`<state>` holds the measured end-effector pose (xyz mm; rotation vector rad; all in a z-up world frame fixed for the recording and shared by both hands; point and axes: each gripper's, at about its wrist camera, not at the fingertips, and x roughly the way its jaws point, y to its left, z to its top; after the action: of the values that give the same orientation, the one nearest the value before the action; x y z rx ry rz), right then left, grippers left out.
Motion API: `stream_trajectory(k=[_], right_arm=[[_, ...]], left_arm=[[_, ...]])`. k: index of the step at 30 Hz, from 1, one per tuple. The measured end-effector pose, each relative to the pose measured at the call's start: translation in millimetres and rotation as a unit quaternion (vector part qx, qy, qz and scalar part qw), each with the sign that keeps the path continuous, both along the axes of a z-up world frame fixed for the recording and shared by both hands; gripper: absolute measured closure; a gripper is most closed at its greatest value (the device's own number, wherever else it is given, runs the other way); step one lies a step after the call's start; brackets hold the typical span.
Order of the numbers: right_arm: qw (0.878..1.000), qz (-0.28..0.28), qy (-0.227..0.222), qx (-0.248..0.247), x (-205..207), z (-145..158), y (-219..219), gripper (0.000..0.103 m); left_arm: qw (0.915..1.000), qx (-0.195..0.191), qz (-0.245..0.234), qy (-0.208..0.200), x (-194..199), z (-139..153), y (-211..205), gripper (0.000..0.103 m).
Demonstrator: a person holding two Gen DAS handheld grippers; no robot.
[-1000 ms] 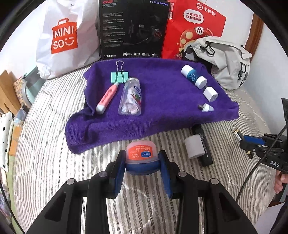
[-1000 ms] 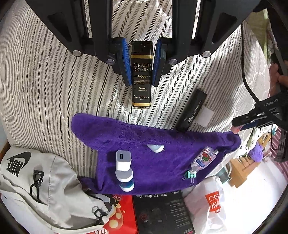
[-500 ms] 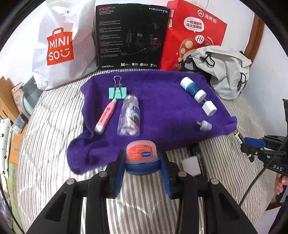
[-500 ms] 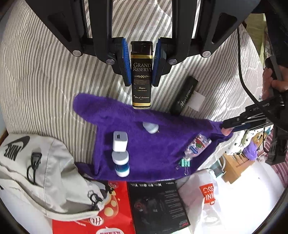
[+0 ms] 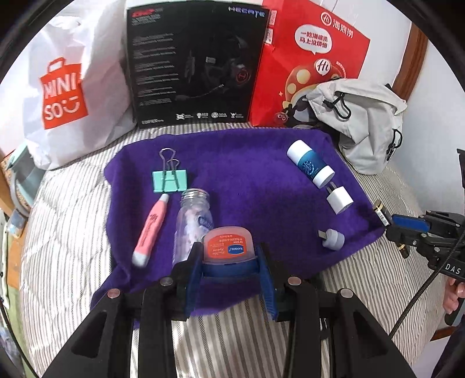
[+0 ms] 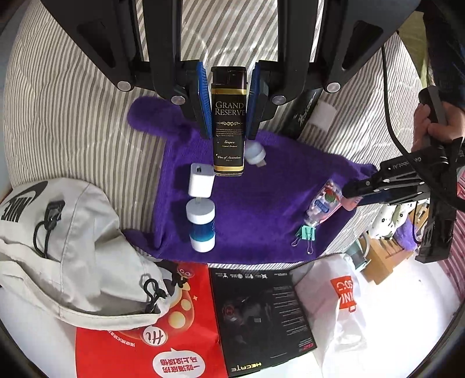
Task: Organize rigid objects
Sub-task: 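Lower the lip balm tin onto the towel and open the left tool while the right tool carries the bottle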
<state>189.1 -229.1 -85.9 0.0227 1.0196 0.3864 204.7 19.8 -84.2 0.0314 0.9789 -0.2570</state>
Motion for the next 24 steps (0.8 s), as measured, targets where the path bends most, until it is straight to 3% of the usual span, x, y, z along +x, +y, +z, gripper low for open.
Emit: stream_trajectory(k=[12, 24], right_arm=[[1.0, -0.018, 0.003, 0.002, 23, -5, -9, 0.079], [1.0, -0.023, 0.008, 0.011, 31, -14, -17, 0.08]], left_arm=[[0.9985, 0.028, -0.031, 0.035, 31, -34, -26, 0.068], [0.9954, 0.07, -0.052, 0.041, 38, -44, -45, 0.068]])
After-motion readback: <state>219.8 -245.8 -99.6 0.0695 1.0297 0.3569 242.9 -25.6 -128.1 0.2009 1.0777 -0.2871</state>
